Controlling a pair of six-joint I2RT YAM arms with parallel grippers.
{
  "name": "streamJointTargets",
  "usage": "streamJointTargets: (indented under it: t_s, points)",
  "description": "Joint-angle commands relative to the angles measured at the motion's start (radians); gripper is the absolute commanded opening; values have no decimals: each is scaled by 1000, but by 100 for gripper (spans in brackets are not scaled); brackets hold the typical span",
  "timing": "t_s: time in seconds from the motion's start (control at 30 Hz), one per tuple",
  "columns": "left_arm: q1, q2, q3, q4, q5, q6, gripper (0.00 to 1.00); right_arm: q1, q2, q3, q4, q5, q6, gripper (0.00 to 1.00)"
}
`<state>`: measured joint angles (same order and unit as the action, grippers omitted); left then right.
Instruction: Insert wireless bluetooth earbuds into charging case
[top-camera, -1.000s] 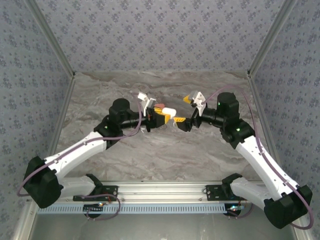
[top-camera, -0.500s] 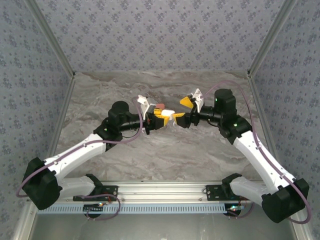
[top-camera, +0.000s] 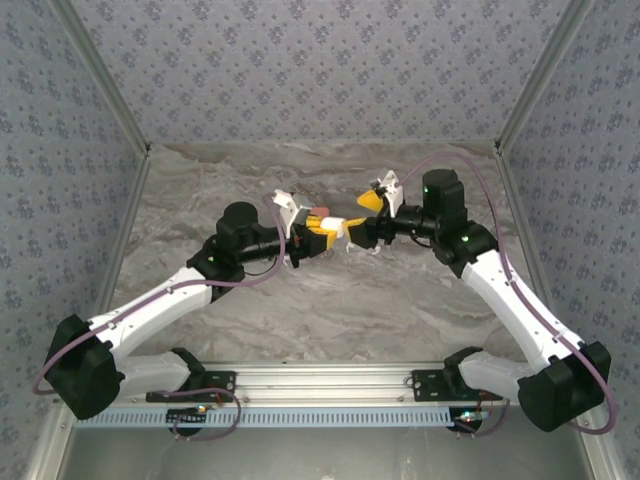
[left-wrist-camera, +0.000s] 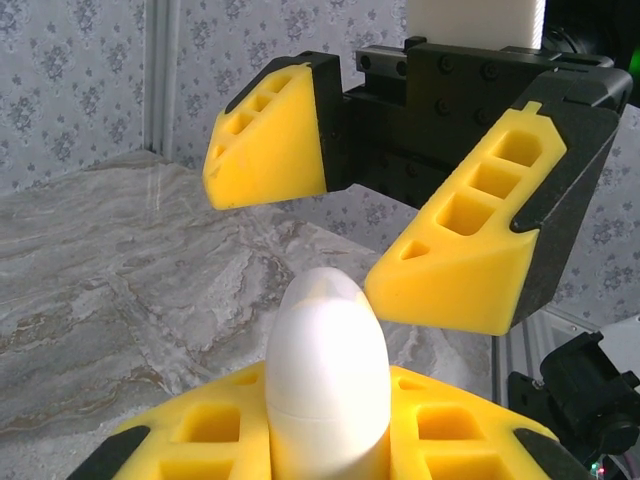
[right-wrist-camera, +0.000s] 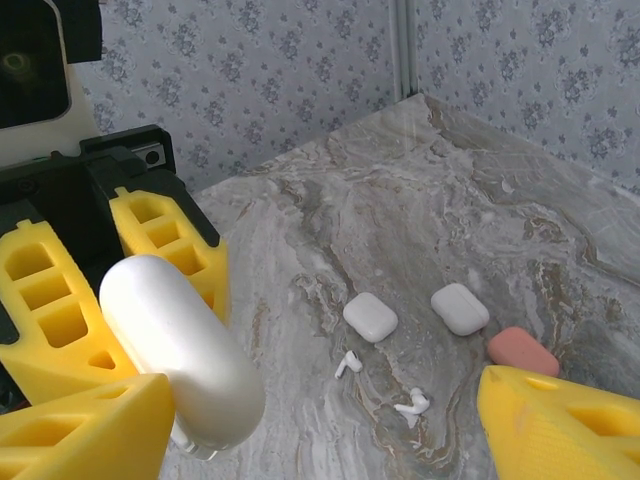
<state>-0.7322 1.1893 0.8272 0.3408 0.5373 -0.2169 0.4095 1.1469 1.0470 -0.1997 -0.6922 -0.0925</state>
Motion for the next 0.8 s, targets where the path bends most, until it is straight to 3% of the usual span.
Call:
streamJointTargets:
  t_s: [0.0,0.37,0.57,0.77]
  points:
    - [-13,-17,12,57,59,23,0,-21,26,34,12,52,34,82]
    - [-13,-16,10,50,48,26,0,-51,57,57,39,14,67,82]
    - [-15,-19,4,26,8,49,0,-91,-9,38,37,4,92,83]
    - [-16,-57,-36,9,-83,74,0,-164,-42,21,-114,109,108,86]
